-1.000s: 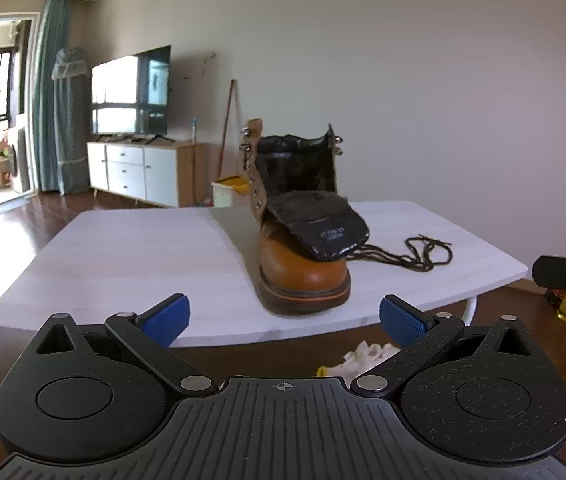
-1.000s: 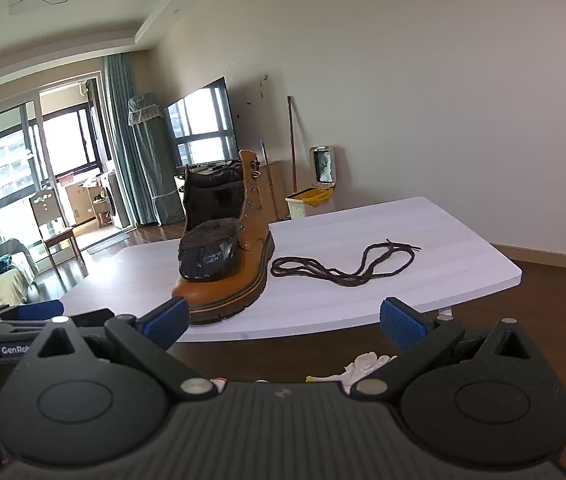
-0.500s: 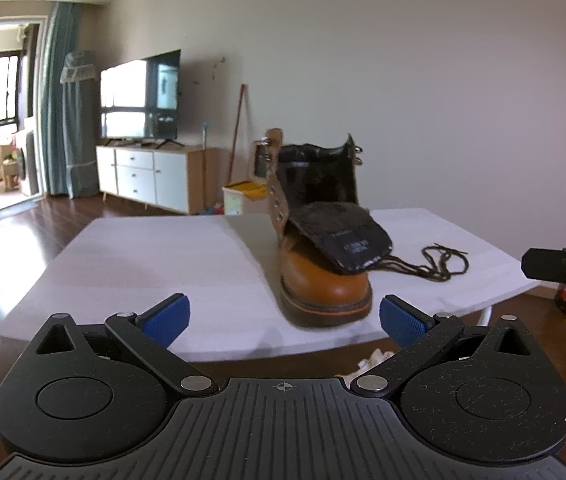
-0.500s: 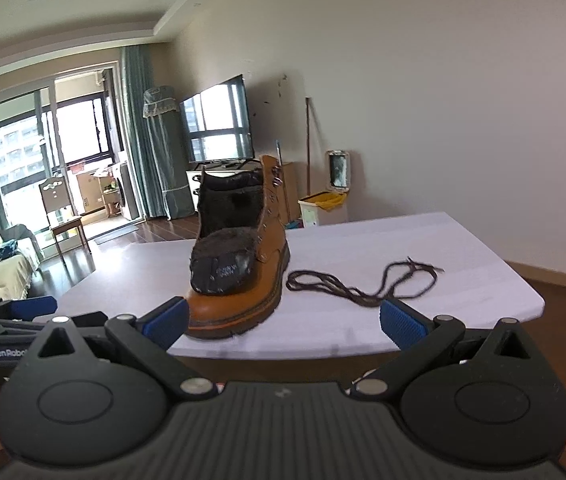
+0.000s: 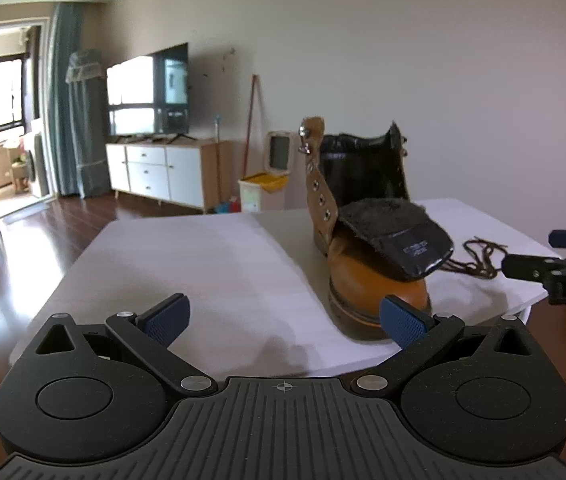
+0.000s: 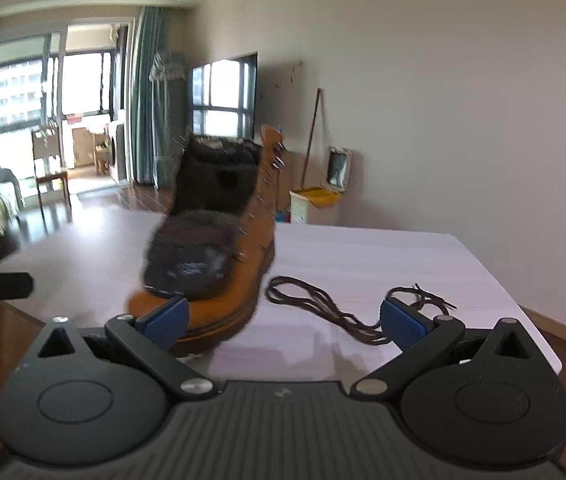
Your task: Lace up shoes with both hands
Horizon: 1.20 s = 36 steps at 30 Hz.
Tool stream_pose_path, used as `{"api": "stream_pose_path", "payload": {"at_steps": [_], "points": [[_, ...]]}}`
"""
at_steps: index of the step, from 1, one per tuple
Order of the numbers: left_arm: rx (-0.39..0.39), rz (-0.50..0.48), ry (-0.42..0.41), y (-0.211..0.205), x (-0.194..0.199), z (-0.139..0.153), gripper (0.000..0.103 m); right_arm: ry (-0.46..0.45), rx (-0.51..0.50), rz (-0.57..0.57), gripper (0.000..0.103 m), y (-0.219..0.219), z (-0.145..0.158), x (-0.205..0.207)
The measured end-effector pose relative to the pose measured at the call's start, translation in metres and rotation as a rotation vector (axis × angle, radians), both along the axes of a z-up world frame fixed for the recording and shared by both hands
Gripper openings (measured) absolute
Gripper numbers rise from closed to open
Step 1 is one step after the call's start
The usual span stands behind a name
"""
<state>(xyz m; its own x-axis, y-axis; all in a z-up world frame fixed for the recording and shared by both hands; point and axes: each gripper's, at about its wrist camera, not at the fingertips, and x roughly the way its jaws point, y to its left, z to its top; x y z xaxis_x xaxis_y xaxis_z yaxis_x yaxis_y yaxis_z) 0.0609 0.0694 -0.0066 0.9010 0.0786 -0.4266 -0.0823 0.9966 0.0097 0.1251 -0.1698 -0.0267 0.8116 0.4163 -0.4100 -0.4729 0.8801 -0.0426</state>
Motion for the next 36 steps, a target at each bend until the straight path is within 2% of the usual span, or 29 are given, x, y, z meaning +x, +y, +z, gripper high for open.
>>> {"api": "stream_pose_path", "payload": {"at_steps": [4, 9, 13, 16, 18, 21, 23, 27, 29, 31, 34, 36], "points": [[0.017, -0.072, 0.037, 0.002, 0.037, -0.006, 0.103, 0.036, -0.018, 0.006, 0.102, 0.006, -0.011, 0.035], [0.110, -0.162, 0.035, -0.003, 0.066, -0.007, 0.103, 0.057, 0.003, 0.042, 0.102, 0.011, -0.021, 0.065], [0.159, -0.190, 0.058, -0.003, 0.088, -0.013, 0.103, 0.077, 0.007, 0.067, 0.102, 0.015, -0.026, 0.079], [0.165, -0.202, 0.068, -0.001, 0.102, -0.015, 0.103, 0.087, 0.044, 0.104, 0.102, 0.015, -0.024, 0.085], [0.136, -0.214, 0.039, 0.000, 0.108, -0.008, 0.103, 0.095, 0.116, 0.134, 0.102, 0.011, -0.017, 0.089], [0.112, -0.235, -0.018, -0.001, 0.116, 0.006, 0.103, 0.053, 0.201, 0.138, 0.102, 0.008, 0.003, 0.094], [0.119, -0.250, -0.057, -0.006, 0.122, 0.019, 0.103, 0.025, 0.210, 0.138, 0.102, 0.011, 0.010, 0.099], [0.105, -0.291, -0.112, -0.016, 0.114, 0.027, 0.103, -0.004, 0.198, 0.150, 0.102, 0.018, 0.016, 0.102], [0.153, -0.282, -0.123, -0.023, 0.109, 0.024, 0.103, -0.029, 0.177, 0.144, 0.102, 0.021, 0.017, 0.103], [0.271, -0.240, -0.144, -0.035, 0.103, 0.016, 0.103, -0.034, 0.170, 0.137, 0.102, 0.022, 0.018, 0.107], [0.338, -0.205, -0.138, -0.044, 0.113, 0.010, 0.103, -0.036, 0.172, 0.129, 0.102, 0.023, 0.020, 0.113], [0.349, -0.185, -0.136, -0.044, 0.125, 0.010, 0.103, -0.040, 0.172, 0.119, 0.102, 0.024, 0.020, 0.114]]}}
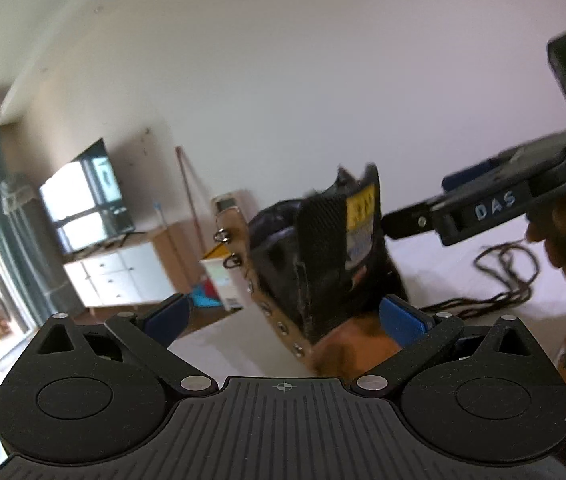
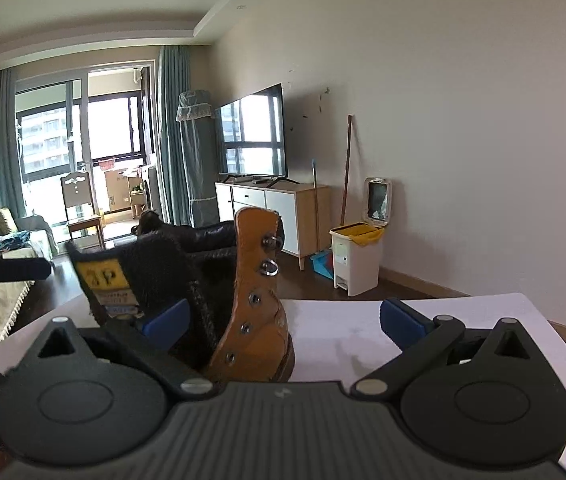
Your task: Lace up shoes with both hands
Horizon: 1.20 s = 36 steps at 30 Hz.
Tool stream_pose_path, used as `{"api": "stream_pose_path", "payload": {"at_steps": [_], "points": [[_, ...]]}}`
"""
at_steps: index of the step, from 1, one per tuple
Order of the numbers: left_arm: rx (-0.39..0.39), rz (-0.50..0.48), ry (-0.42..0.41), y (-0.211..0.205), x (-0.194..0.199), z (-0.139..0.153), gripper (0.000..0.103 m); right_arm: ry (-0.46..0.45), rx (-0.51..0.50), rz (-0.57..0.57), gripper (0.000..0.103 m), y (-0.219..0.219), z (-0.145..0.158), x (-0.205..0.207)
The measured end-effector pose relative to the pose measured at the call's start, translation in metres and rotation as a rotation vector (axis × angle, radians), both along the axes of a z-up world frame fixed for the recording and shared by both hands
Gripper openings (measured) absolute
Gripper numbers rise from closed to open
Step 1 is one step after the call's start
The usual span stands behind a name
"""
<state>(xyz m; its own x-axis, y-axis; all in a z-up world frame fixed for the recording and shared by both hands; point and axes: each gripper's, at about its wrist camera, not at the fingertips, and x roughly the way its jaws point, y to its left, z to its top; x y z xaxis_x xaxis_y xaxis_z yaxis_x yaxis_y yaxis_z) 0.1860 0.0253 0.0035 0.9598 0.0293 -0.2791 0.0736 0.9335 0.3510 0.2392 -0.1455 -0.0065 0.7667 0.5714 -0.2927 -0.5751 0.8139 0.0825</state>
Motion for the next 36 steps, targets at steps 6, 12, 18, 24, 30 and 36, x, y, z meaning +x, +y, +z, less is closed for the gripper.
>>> {"api": "stream_pose_path", "payload": {"at_steps": [6, 12, 18, 24, 30, 36], "points": [[0.059, 0.048, 0.017, 0.001, 0.047, -0.002, 0.103, 0.019, 0.018, -0.044, 0.102, -0.014, -0.005, -0.009], [0.062, 0.050, 0.021, 0.004, 0.071, 0.003, 0.103, 0.062, 0.019, -0.106, 0.102, -0.037, -0.015, -0.008], [0.041, 0.048, 0.014, 0.003, 0.060, 0.009, 0.103, 0.098, 0.038, -0.136, 0.102, -0.050, -0.023, -0.001], [-0.008, -0.007, -0.008, 0.006, 0.013, 0.024, 0.103, 0.112, 0.030, -0.162, 0.102, -0.073, -0.029, -0.010], [-0.068, -0.081, 0.075, -0.001, -0.014, 0.009, 0.103, 0.217, -0.073, -0.137, 0.102, -0.097, -0.058, -0.016], [-0.083, -0.109, 0.111, -0.007, -0.015, -0.001, 0.103, 0.189, -0.121, -0.133, 0.102, -0.107, -0.064, -0.009]]}}
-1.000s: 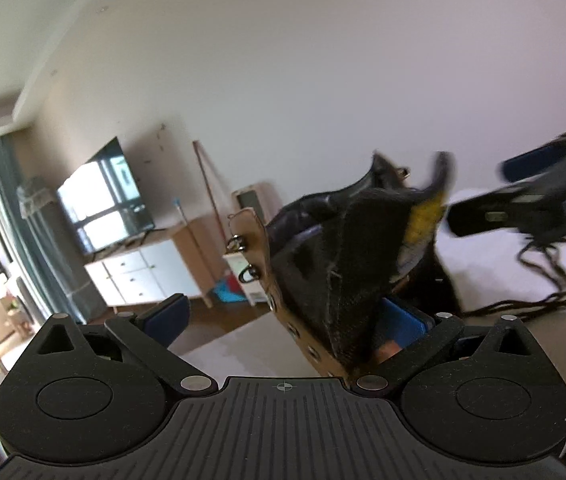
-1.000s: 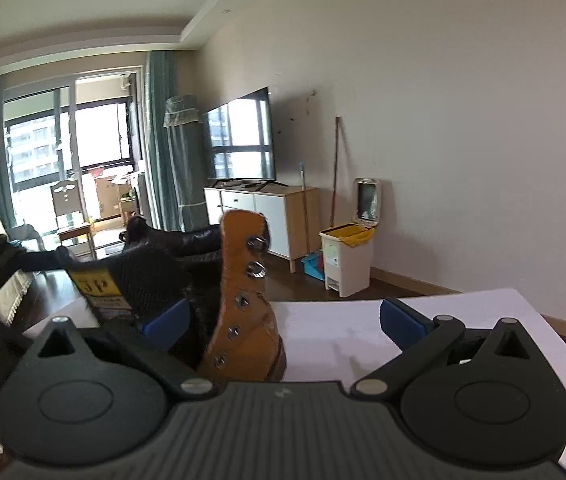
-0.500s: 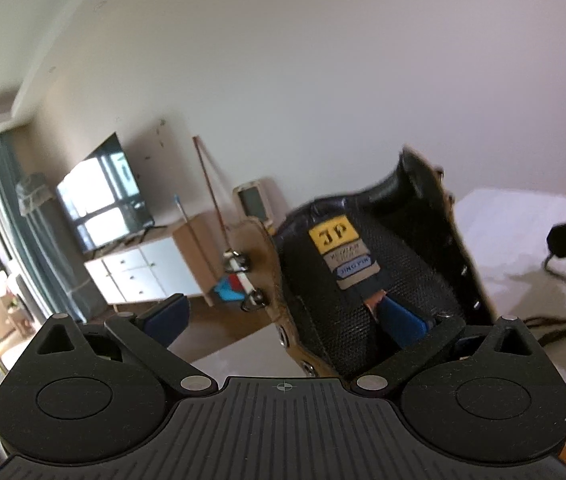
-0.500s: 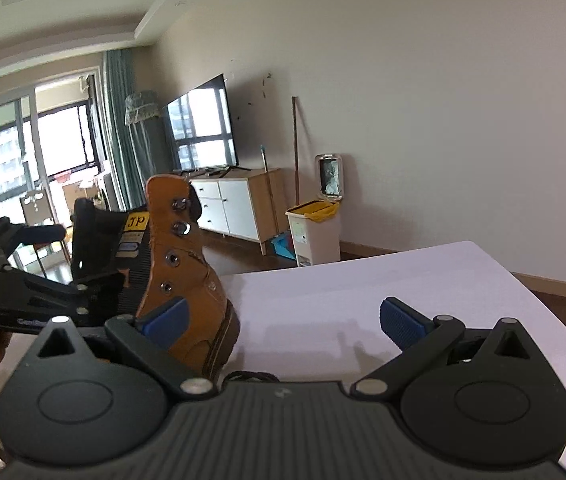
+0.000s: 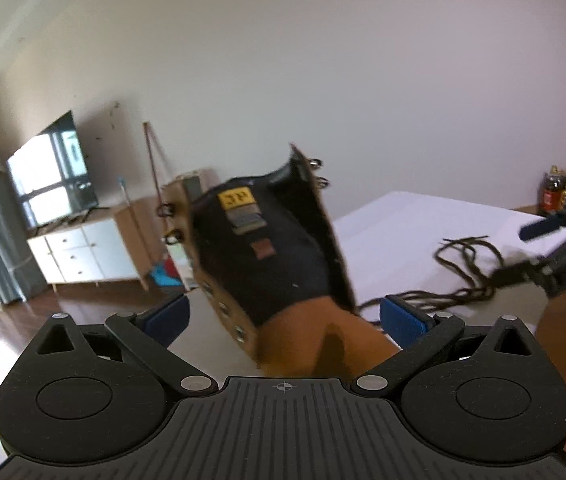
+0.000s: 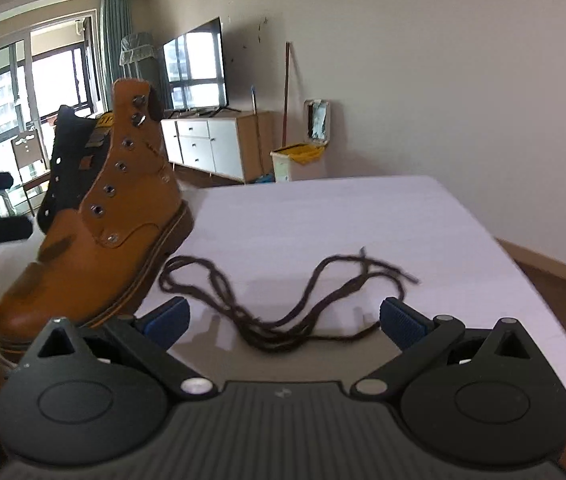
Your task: Lace up shoes with both hands
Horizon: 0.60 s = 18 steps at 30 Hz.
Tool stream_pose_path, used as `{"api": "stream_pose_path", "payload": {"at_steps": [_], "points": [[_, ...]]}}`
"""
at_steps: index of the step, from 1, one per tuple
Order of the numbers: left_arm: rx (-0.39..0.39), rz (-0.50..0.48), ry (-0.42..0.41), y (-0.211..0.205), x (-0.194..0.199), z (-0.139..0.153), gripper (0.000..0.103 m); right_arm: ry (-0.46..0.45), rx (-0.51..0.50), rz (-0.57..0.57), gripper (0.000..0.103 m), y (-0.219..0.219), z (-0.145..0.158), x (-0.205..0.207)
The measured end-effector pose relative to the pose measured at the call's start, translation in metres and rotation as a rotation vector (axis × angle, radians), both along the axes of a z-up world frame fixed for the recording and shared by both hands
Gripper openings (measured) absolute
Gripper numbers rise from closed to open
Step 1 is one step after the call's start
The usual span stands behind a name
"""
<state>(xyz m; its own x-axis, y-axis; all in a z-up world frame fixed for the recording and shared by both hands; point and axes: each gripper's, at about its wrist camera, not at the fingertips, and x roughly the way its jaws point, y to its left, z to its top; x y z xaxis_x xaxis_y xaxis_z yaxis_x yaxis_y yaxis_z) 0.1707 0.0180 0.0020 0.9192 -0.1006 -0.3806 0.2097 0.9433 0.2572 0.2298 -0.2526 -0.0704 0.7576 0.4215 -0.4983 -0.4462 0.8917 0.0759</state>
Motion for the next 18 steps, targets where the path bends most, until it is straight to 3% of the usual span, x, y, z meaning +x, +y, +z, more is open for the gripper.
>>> {"api": "stream_pose_path", "payload": {"at_steps": [3, 5, 7, 8, 10, 15, 16, 17, 18], "points": [[0.006, -0.003, -0.001, -0.006, 0.000, -0.002, 0.103, 0.010, -0.011, 0.001, 0.098, -0.003, 0.001, 0.021], [0.004, -0.007, -0.002, -0.008, 0.003, -0.002, 0.103, 0.032, -0.010, -0.002, 0.078, -0.006, 0.001, 0.041], [-0.001, -0.007, -0.002, -0.009, 0.005, -0.001, 0.103, 0.051, -0.014, -0.009, 0.066, -0.007, -0.001, 0.056], [0.000, -0.006, -0.002, -0.009, 0.007, -0.002, 0.103, 0.061, -0.016, -0.015, 0.054, -0.007, -0.002, 0.064], [0.006, 0.000, 0.003, -0.010, 0.011, -0.003, 0.103, 0.091, -0.022, -0.025, 0.043, -0.005, -0.007, 0.079], [-0.001, 0.009, 0.005, -0.009, 0.022, -0.006, 0.103, 0.141, -0.011, -0.057, 0.037, -0.005, -0.019, 0.092], [-0.001, 0.010, 0.004, -0.009, 0.024, -0.007, 0.103, 0.144, -0.004, -0.063, 0.026, -0.007, -0.021, 0.093], [-0.002, 0.012, 0.003, -0.009, 0.025, -0.007, 0.103, 0.147, 0.004, -0.067, 0.009, -0.010, -0.023, 0.094], [-0.004, 0.014, -0.001, -0.009, 0.026, -0.007, 0.103, 0.145, 0.008, -0.067, 0.005, -0.010, -0.023, 0.093]]}}
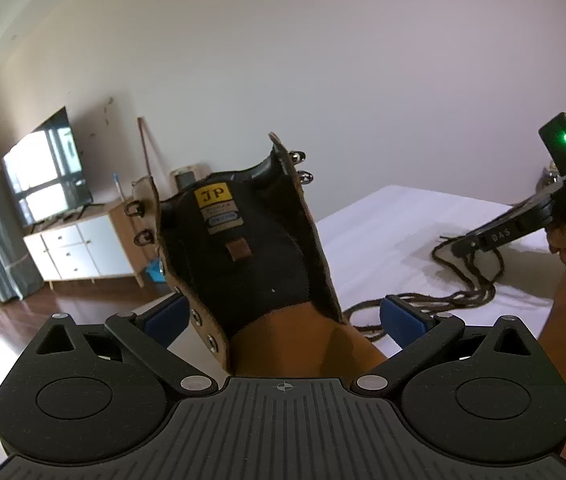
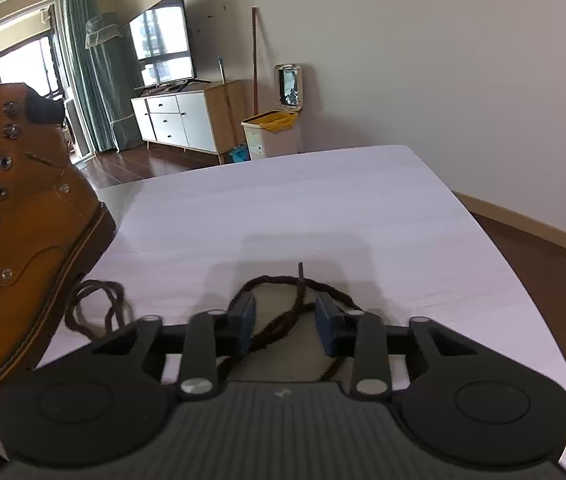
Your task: Lace up shoes with both hands
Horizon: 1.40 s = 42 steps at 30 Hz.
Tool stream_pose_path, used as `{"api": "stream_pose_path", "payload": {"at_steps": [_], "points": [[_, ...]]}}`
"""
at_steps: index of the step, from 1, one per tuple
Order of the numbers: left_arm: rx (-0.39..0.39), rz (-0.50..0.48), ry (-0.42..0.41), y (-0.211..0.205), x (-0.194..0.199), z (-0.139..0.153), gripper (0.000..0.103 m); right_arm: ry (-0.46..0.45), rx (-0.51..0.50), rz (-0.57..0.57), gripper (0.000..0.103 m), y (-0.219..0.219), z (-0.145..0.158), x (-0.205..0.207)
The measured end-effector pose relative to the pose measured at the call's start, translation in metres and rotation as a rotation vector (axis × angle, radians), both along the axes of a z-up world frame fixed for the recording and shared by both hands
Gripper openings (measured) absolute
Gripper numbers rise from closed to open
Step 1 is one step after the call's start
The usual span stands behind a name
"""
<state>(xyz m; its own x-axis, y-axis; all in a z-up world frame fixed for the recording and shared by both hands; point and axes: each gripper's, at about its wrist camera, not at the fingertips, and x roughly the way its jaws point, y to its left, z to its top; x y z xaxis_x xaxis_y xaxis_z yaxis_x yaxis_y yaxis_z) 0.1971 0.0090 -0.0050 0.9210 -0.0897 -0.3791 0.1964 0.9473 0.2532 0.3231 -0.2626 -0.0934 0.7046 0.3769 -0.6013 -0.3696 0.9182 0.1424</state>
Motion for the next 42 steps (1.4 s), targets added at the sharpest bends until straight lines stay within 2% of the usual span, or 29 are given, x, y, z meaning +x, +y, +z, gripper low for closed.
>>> {"api": "stream_pose_path", "payload": {"at_steps": [4, 8, 13, 18, 20, 25, 27, 28, 29, 34, 39, 42], "points": [[-0.021, -0.012, -0.014, 0.003, 0.002, 0.003, 0.103, -0.031, 0.009, 0.034, 0.004, 0.001, 0.007, -0.010], [-0.066, -0.023, -0.004, 0.014, 0.002, 0.008, 0.103, -0.114, 0.047, 0.112, 0.005, 0.003, 0.039, -0.033], [-0.199, 0.048, 0.008, 0.052, -0.005, 0.014, 0.103, -0.184, 0.105, 0.218, 0.005, 0.017, 0.079, -0.054], [-0.280, 0.138, 0.010, 0.083, -0.007, 0.019, 0.103, -0.221, 0.151, 0.330, 0.005, 0.038, 0.104, -0.072], [-0.321, 0.149, 0.016, 0.096, -0.004, 0.025, 0.103, -0.227, 0.178, 0.395, 0.005, 0.053, 0.111, -0.081], [-0.381, 0.121, 0.057, 0.117, 0.016, 0.045, 0.102, -0.207, 0.164, 0.492, 0.005, 0.090, 0.106, -0.090], [-0.391, 0.094, 0.089, 0.120, 0.028, 0.053, 0.096, -0.197, 0.146, 0.521, 0.005, 0.106, 0.100, -0.091], [-0.390, 0.081, 0.106, 0.120, 0.033, 0.055, 0.074, -0.190, 0.146, 0.532, 0.005, 0.112, 0.099, -0.091], [-0.382, 0.069, 0.133, 0.119, 0.039, 0.057, 0.058, -0.189, 0.142, 0.540, 0.005, 0.116, 0.097, -0.092], [-0.406, 0.021, 0.259, 0.119, 0.054, 0.050, 0.058, -0.168, 0.122, 0.574, 0.005, 0.129, 0.091, -0.093], [-0.500, -0.006, 0.373, 0.128, 0.065, 0.036, 0.058, -0.152, 0.098, 0.630, 0.005, 0.136, 0.080, -0.096], [-0.555, -0.029, 0.417, 0.135, 0.073, 0.033, 0.052, -0.151, 0.078, 0.662, 0.005, 0.138, 0.075, -0.096]]}}
